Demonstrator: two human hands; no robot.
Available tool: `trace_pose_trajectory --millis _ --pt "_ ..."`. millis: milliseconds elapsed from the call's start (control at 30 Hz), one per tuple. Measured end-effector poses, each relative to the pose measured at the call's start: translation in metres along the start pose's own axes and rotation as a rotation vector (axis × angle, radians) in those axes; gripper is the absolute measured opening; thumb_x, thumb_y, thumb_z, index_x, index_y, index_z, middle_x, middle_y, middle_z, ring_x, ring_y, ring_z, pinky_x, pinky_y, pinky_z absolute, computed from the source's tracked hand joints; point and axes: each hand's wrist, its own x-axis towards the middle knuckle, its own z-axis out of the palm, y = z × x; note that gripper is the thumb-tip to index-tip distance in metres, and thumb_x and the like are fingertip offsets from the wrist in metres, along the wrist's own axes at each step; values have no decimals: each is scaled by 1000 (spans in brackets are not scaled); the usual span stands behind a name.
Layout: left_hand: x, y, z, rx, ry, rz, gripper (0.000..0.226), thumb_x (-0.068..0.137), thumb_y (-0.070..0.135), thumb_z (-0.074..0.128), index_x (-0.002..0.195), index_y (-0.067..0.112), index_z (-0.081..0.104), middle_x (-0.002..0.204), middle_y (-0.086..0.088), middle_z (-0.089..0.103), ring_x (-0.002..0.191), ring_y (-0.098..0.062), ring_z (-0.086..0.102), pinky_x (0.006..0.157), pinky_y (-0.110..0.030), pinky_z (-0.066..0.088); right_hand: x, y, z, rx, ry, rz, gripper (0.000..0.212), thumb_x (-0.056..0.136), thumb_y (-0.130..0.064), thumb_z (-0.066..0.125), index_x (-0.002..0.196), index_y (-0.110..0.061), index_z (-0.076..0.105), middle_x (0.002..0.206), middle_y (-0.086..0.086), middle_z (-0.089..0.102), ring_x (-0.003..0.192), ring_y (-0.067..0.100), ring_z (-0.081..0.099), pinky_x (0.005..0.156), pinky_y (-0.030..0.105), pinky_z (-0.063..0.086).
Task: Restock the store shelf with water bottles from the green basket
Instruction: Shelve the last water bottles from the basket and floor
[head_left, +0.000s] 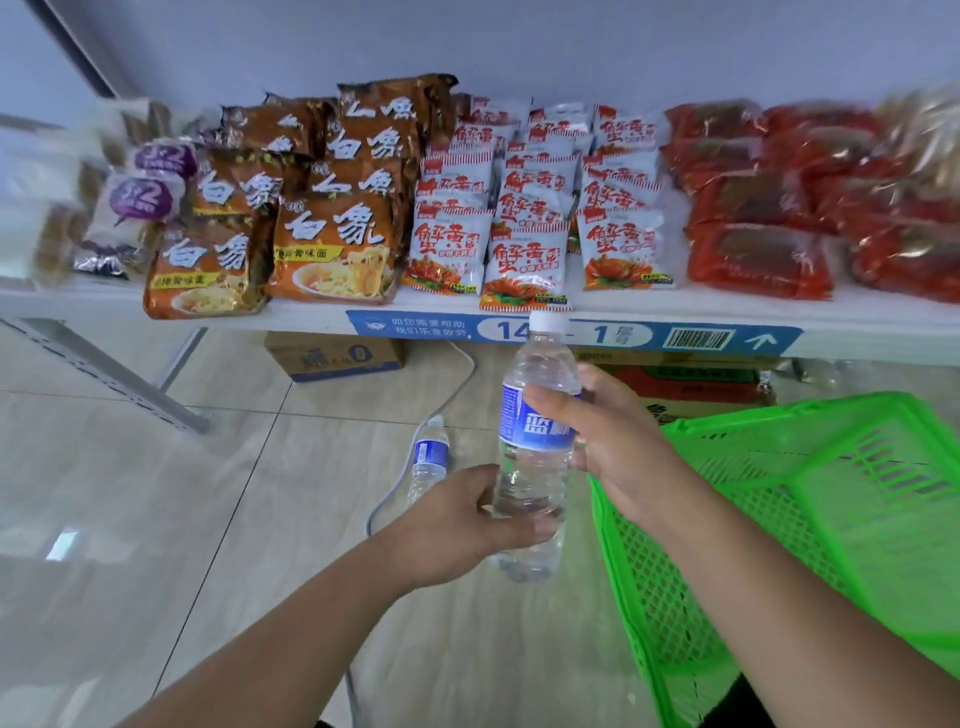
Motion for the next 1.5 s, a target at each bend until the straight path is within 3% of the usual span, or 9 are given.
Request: trace_pose_trajectory --millis 133,333,633,867,1067,1200,1300,1367,1500 --pt "-10 54 -12 -14 -1 142 36 85 30 82 118 21 73 115 5 77 112 -17 71 105 -41 53 -17 -67 4 -64 -20 -152 30 82 -23 76 110 -18 69 100 0 80 92 18 76 78 35 63" --pt "-52 161 -31 -71 -1 238 44 77 39 84 117 24 74 117 0 77 115 -23 70 106 -55 50 -59 -195 24 -171 16 -208 57 89 -29 77 137 -9 54 109 -2 78 100 15 75 81 32 57" --pt "-203 383 -83 -65 -56 258 52 74 47 86 118 23 73 119 -5 76 116 -30 70 106 -59 49 -177 -441 90 -270 57 -305 31 92 -32 71 113 -9 67 102 10 79 91 20 77 74 24 58" --pt "-309 531 -121 69 -110 294 27 89 20 77 115 19 70 111 2 78 105 -16 74 101 -42 55 -256 -584 137 -270 110 -346 52 82 -53 75 120 -18 65 104 2 78 98 17 75 91 39 59" --pt "-350 592 -120 155 -127 397 26 89 37 78 114 39 70 117 5 76 109 -15 72 103 -49 53 -308 -648 150 -360 180 -388 58 79 -63 68 117 -20 65 104 7 77 98 21 75 97 56 54" --pt "-357 624 -98 222 -119 467 33 86 49 78 116 47 66 118 12 75 110 -11 71 102 -50 53 -345 -684 134 -442 156 -405 47 88 -55 69 125 -27 61 112 -9 77 102 7 73 94 35 57" --pt "-357 650 -69 317 -123 497 34 89 50 74 121 51 62 119 23 72 111 -1 68 104 -44 52 -372 -703 105 -514 183 -398 6 99 -38 60 104 -35 58 78 -24 73 71 -14 67 65 5 48" --pt "-354 669 -47 356 -129 512 33 90 49 72 122 50 62 118 25 71 110 2 68 104 -42 51 -386 -717 83 -560 213 -393 10 99 -42 58 94 -43 50 73 -30 68 69 -20 63 65 2 48" --pt "-326 702 -6 356 -117 534 31 90 47 74 120 47 64 119 24 72 110 1 68 105 -42 51 -395 -738 33 -623 234 -383 46 91 -62 59 130 -37 54 115 -9 74 103 8 72 97 46 57"
